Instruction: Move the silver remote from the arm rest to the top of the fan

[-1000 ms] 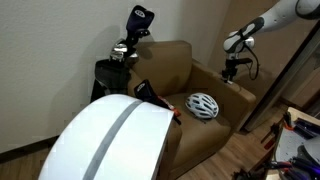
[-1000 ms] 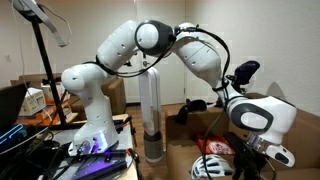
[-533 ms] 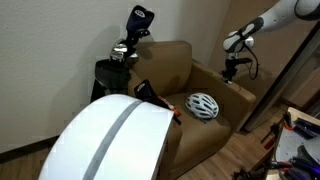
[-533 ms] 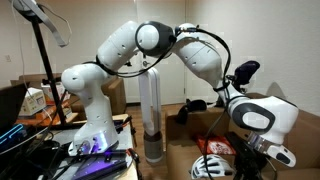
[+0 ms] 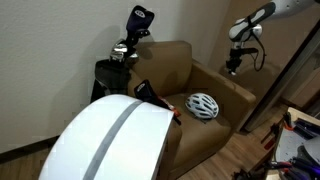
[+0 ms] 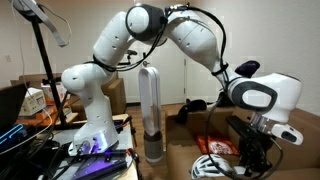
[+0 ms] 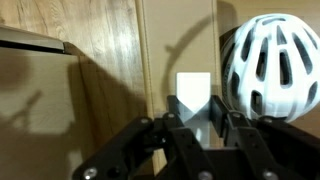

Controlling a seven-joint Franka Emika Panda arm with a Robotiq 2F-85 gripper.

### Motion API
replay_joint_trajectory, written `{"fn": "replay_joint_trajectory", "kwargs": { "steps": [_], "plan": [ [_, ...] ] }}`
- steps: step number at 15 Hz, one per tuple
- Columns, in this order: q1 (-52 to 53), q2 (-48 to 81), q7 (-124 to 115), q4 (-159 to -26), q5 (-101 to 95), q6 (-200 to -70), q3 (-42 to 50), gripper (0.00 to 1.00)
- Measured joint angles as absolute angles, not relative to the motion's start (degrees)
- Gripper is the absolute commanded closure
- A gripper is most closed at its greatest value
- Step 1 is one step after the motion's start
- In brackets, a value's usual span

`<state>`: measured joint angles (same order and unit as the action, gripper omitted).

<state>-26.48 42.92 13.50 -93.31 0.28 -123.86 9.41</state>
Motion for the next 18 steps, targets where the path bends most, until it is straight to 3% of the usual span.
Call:
{"fn": "replay_joint_trajectory", "kwargs": {
  "steps": [6, 7, 10, 11, 18],
  "plan": [
    [-21.5, 26.3, 13.5, -106.5, 0.1, -122.1, 9.1, 0.87],
    [-20.2, 23.4, 13.5, -109.1, 0.1, -122.1, 9.0, 0.65],
    [-17.7, 15.9, 13.2, -116.0, 0.1, -122.0, 8.9, 0.65],
    [-17.7, 14.8, 13.2, -117.1, 0.1, -122.0, 8.9, 0.89],
    [-13.9, 13.7, 13.4, -117.1, -2.2, -122.5, 8.0, 0.88]
  ]
}}
